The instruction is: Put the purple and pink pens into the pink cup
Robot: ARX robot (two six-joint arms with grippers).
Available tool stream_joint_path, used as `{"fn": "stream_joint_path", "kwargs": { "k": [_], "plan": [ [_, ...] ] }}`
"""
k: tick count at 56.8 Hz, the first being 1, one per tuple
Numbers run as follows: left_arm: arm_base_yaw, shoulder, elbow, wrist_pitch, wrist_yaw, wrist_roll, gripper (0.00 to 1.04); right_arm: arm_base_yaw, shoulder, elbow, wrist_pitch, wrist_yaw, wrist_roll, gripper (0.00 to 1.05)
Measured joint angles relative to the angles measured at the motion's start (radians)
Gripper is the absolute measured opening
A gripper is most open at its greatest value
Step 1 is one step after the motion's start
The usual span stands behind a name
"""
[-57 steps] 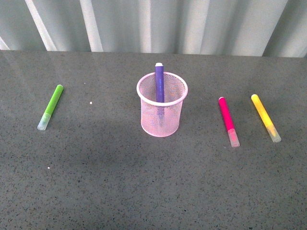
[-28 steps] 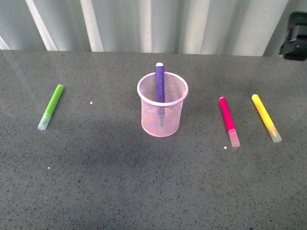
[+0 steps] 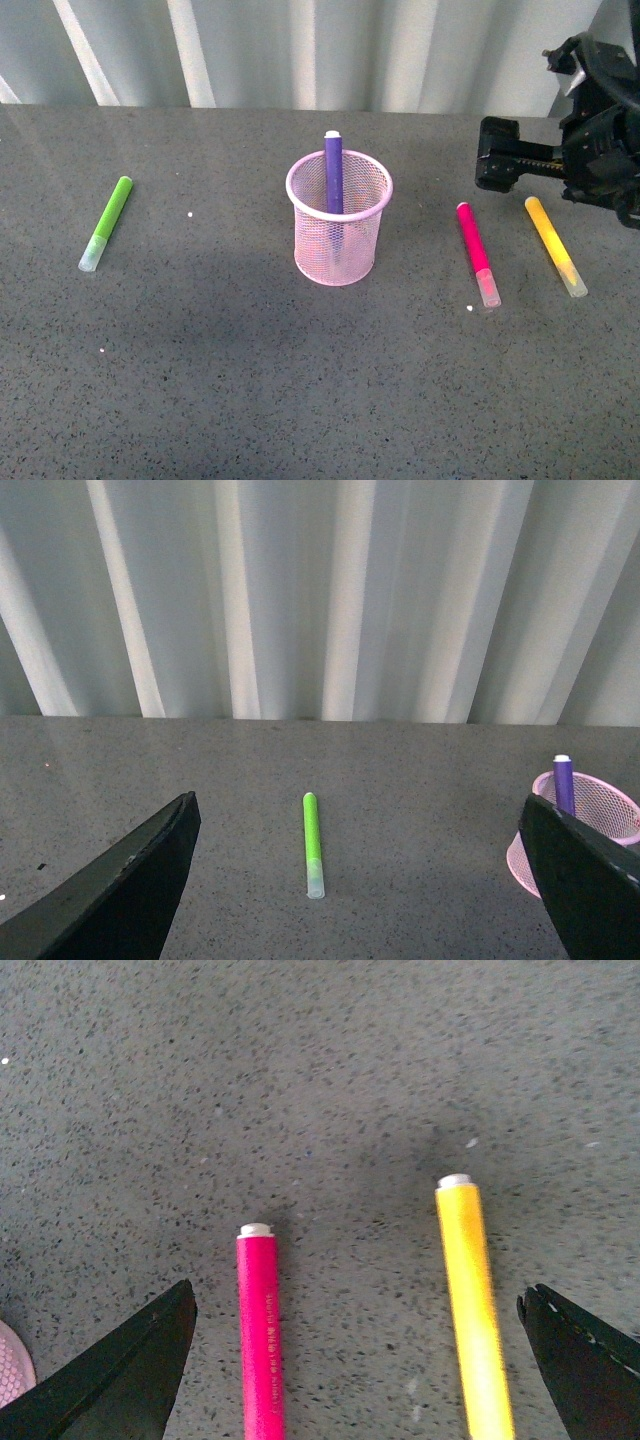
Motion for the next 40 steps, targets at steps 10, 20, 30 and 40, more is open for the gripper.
{"fn": "stream_joint_path", "kwargs": {
  "k": [10,20,30,40],
  "plan": [
    [0.000,0.000,0.000,0.000,0.000,0.000,0.98,0.026,0.055,0.034,0.001,-0.011,0.014,0.98],
    [0.000,0.000,0.000,0.000,0.000,0.000,0.98,0.055,0.100,0.050,0.006,-0.020,0.036,0.98],
    [0.000,0.000,0.000,0.000,0.000,0.000,0.98,0.079,0.138,0.055,0.015,-0.026,0.048,0.98],
    [0.000,0.000,0.000,0.000,0.000,0.000,0.98,0.080,0.156,0.063,0.022,-0.023,0.048,0.98]
  ]
}}
